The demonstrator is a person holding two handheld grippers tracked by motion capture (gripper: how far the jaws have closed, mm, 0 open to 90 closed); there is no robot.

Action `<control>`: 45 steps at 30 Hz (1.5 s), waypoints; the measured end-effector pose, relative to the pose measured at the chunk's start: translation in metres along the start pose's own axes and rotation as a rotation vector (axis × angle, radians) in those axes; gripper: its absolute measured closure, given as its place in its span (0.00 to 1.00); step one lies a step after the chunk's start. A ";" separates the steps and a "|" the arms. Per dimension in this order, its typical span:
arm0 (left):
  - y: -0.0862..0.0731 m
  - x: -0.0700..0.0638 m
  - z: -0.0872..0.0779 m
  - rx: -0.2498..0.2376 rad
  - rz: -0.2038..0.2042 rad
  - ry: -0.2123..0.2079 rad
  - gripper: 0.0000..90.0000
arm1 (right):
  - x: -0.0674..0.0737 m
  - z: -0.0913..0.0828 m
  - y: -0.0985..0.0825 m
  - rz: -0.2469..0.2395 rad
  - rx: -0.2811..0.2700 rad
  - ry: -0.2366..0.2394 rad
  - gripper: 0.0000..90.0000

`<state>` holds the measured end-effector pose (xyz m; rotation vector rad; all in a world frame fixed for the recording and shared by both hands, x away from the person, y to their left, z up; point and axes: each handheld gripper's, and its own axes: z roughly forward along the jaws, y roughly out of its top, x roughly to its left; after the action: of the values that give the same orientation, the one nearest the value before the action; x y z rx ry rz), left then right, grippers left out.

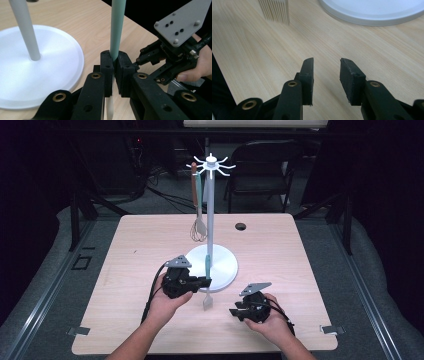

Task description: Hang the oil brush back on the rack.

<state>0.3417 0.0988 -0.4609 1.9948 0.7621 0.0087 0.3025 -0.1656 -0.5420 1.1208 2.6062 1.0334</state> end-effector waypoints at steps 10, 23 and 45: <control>0.035 0.000 -0.021 -0.009 0.051 0.018 0.94 | -0.007 -0.002 -0.003 0.030 -0.016 -0.001 0.68; 0.066 0.000 -0.037 -0.015 0.077 0.007 0.94 | -0.015 -0.006 -0.005 0.052 -0.027 -0.013 0.67; 0.149 -0.008 -0.058 -0.073 0.149 -0.018 0.94 | -0.023 -0.010 -0.007 0.085 -0.046 -0.017 0.67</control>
<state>0.3932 0.0894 -0.3094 1.9756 0.5919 0.1046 0.3112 -0.1905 -0.5426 1.2338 2.5276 1.0896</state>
